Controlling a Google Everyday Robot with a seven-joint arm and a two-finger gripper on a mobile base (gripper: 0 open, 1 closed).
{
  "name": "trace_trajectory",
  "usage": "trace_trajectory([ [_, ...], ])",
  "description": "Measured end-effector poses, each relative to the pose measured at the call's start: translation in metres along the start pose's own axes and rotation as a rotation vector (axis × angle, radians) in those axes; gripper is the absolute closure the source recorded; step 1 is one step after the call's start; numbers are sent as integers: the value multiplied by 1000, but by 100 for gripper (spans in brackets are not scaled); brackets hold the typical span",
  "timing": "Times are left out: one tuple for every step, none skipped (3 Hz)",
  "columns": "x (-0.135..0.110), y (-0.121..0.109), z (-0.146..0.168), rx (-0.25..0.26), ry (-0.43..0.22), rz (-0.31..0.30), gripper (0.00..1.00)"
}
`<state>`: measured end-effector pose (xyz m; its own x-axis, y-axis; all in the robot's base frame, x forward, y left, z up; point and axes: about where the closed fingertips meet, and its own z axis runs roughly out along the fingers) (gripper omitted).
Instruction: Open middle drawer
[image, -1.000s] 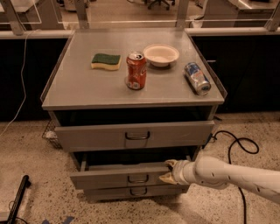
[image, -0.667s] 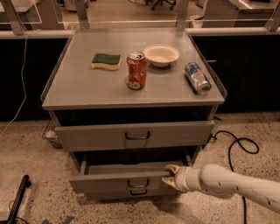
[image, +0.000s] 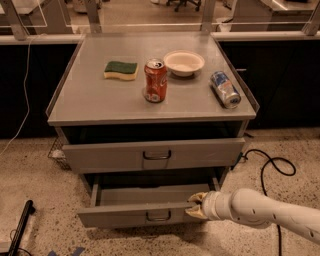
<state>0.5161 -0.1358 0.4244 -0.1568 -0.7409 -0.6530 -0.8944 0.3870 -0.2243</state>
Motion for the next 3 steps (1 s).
trace_trajectory([
  [12,22,-18,11,-9,12,100],
  [10,24,-21,11,-9,12,82],
  [10,24,-21,11,-9,12,59],
])
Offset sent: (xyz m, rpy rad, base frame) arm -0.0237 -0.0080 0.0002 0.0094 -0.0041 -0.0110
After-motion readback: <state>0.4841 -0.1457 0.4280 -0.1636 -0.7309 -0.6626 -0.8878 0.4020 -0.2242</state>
